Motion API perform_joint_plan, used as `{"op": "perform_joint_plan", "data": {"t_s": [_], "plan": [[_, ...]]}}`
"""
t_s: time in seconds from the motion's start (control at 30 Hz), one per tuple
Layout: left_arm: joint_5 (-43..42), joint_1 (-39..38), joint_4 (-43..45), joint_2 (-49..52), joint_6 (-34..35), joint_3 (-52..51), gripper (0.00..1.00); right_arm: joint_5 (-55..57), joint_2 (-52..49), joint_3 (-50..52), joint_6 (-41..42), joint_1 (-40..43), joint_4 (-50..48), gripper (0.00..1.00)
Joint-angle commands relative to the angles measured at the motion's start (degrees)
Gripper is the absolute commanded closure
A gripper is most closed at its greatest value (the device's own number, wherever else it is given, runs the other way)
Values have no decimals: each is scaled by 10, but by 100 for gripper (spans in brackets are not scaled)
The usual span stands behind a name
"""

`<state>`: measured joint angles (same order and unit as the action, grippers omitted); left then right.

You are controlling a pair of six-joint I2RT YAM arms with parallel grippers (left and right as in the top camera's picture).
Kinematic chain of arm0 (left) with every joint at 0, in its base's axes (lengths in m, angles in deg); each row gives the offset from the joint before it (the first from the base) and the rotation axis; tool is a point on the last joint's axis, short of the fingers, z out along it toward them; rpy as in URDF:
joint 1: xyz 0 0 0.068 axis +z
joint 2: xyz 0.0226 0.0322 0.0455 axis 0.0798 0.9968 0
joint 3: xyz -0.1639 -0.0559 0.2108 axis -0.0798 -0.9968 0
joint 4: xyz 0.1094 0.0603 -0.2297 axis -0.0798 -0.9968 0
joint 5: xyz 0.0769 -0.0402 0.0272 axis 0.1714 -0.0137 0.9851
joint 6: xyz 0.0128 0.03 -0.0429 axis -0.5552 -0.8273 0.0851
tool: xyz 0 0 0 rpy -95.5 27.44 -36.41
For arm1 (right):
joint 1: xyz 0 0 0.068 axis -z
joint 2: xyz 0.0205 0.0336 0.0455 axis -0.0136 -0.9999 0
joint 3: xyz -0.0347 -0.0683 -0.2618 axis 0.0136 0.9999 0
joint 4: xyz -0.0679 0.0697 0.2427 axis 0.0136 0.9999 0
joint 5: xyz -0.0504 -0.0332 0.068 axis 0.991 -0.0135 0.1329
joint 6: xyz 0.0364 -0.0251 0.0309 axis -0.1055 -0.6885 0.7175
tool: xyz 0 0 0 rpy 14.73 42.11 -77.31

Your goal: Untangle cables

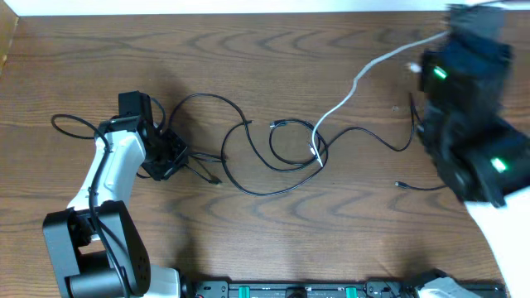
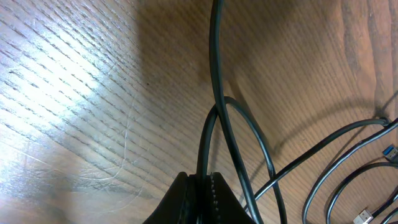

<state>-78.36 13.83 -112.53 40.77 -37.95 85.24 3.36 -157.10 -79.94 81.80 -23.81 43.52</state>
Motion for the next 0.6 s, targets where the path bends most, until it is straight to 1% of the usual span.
{"op": "perform_joint_plan", "data": {"t_s": [0.0,0.17,0.3,0.37,0.47,0.57], "plan": [[8,-1,-1,7,-5,-5,91,-62,-49,-1,35,14,16,99],[8,-1,-2,7,-5,-5,92,-225,-122,-1,67,41,52,98],[8,-1,-2,7,-5,-5,92,-384,-164,-1,68,54,90,98],[8,-1,-1,7,-5,-5,91,-442,-181,-1,75,55,107,98],[8,-1,-1,7,-5,-5,91,-499,-206,-1,77,54,130,99],[8,-1,-1,7,-5,-5,92,-519,-238,-1,77,51,156,99]]}}
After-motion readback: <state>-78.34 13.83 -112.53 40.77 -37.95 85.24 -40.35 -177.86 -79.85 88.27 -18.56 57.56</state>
